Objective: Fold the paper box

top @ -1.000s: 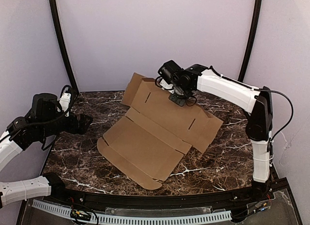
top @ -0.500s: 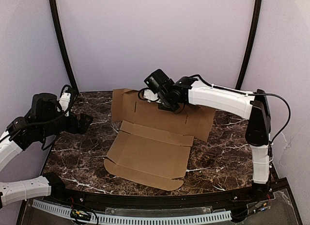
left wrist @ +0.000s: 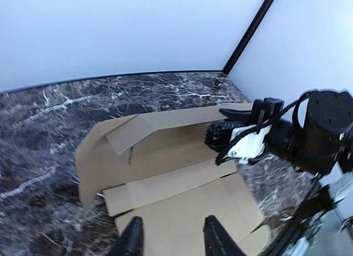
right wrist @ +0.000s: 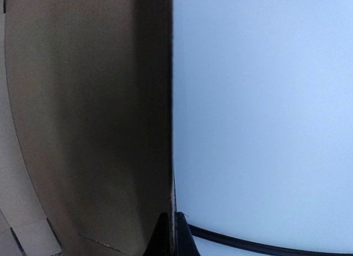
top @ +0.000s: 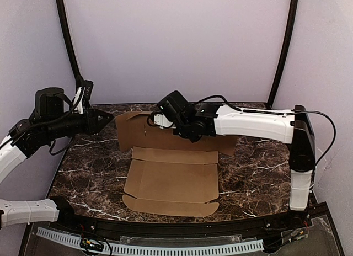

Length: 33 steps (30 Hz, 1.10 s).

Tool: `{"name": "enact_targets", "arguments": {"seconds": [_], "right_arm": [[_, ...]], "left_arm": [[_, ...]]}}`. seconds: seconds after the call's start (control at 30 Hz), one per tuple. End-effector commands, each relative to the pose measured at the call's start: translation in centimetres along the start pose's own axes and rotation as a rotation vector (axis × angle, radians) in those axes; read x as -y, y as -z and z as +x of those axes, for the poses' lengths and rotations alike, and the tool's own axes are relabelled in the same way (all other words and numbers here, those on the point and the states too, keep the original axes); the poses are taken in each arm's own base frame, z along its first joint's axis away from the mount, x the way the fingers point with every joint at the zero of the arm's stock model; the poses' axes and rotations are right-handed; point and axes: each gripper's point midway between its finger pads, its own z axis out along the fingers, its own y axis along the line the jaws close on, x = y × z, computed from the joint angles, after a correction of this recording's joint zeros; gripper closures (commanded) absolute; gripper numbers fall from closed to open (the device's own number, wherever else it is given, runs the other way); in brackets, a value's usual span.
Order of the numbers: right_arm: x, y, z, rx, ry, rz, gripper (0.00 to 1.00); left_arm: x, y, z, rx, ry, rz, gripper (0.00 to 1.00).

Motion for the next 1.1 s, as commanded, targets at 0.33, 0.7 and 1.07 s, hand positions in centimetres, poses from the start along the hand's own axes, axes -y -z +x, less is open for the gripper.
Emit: {"name": "enact_targets", "arguments": {"seconds": [0.33,0.7,1.07], "right_arm": [[0.8,3.7,-1.4,0.075,-0.063,0.087,1.0],[-0.7,3.9,-2.0,0.088,-0.102,0.071,1.0],[-1.2,3.5,-2.6,0.105,-0.136,0.063,1.0]], "left_arm": [[-0.4,-3.6,-1.5,0.025,0.079,-0.029,0.99],[-2.1,-8.5,-0.3,-0.021,0.108,-0.094,0.99],[-3.8,-10.8,2.6,-0.079,0.126,-0.146,0.99]]}}
